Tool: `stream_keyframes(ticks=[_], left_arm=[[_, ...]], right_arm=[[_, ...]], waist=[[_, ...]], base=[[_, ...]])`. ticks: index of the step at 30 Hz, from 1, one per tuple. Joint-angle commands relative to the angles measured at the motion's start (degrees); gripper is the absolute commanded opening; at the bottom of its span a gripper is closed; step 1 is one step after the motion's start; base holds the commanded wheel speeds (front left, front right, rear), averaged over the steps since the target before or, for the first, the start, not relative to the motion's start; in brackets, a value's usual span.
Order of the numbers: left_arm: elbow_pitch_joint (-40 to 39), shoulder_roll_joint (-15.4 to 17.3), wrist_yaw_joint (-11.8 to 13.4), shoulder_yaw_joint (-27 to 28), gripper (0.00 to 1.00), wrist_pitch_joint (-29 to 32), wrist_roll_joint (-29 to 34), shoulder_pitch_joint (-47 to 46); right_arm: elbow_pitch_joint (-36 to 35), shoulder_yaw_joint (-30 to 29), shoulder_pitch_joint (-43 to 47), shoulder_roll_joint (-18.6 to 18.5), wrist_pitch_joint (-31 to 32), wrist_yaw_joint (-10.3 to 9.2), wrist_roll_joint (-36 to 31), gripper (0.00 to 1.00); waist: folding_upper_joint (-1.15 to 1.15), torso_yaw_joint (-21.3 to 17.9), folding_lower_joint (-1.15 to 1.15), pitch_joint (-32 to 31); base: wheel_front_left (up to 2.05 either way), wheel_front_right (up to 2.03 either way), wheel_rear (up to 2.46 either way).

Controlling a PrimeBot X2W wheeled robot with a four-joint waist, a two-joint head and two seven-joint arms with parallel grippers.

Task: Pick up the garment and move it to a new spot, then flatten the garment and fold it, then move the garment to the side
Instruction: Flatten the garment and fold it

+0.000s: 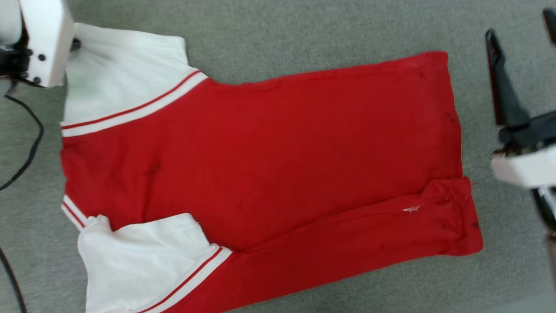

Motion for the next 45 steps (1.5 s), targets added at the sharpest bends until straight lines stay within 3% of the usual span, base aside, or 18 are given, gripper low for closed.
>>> stream_keyframes(ticks=[1,3,7,12,17,24,37,38,39,45], left_arm=[[-1.2,-0.4,0.0,-0.4,0.0,-0.7,-0.6,0.5],[-2.8,-0.1,0.0,-1.5,0.0,-1.7,-1.1,1.0],[-6.1,0.2,0.0,-3.5,0.0,-3.6,-2.1,1.4],[-9.2,0.3,0.0,-6.0,0.0,-5.5,-3.0,2.0],[-12.7,0.3,-0.1,-8.7,0.0,-6.7,-2.7,0.7],[-15.3,-0.7,-0.1,-11.0,0.0,-9.1,-3.1,-1.4],[-16.8,-0.4,-0.1,-14.8,0.0,-12.4,-3.3,-4.0],[-16.7,-0.3,-0.1,-15.0,0.0,-12.6,-3.4,-3.9],[-16.6,-0.2,-0.1,-15.3,0.0,-13.0,-3.6,-3.8],[-15.9,0.4,-0.1,-16.5,0.0,-15.6,-4.3,-2.1]], right_arm=[[-0.1,1.1,-1.7,-2.2,2.5,-0.04,0.9,1.0],[-0.4,2.6,-4.5,-5.5,7.1,-0.04,2.7,1.0],[1.6,9.1,-9.1,-14.1,22.3,-0.04,9.6,1.0],[3.8,19.6,-16.1,-25.2,41.6,-0.05,22.7,1.0],[7.3,27.3,-23.9,-31.0,54.6,-0.05,32.5,1.0],[16.5,31.1,-30.3,-28.8,65.2,-0.05,41.4,1.0],[29.6,34.6,-26.4,-21.7,65.3,-0.04,43.7,1.0],[30.0,35.1,-26.1,-21.5,65.1,-0.04,43.7,0.65],[30.1,35.5,-26.1,-21.5,64.5,-0.04,43.7,0.0],[28.9,35.4,-28.1,-22.3,58.9,-0.03,44.7,0.0]], waist=[[0.0,1.2,-0.01,-2.2],[0.0,1.9,-0.01,-3.5],[0.0,3.5,-0.01,-5.4],[0.0,5.1,-0.01,-6.3],[0.0,6.9,-0.01,-5.5],[0.0,9.7,-0.01,-3.3],[0.0,12.0,-0.01,-0.9],[0.0,12.0,-0.01,-1.0],[0.0,11.9,-0.01,-1.2],[0.0,11.4,-0.01,-4.7]], base=[[0.0,0.0,0.0],[0.0,0.0,0.0],[0.0,0.0,0.0],[0.0,0.0,0.0],[0.0,0.0,0.0],[0.0,0.0,0.0],[0.0,0.0,0.0],[0.0,0.0,0.0],[0.0,0.0,0.0],[0.0,0.0,0.0]])
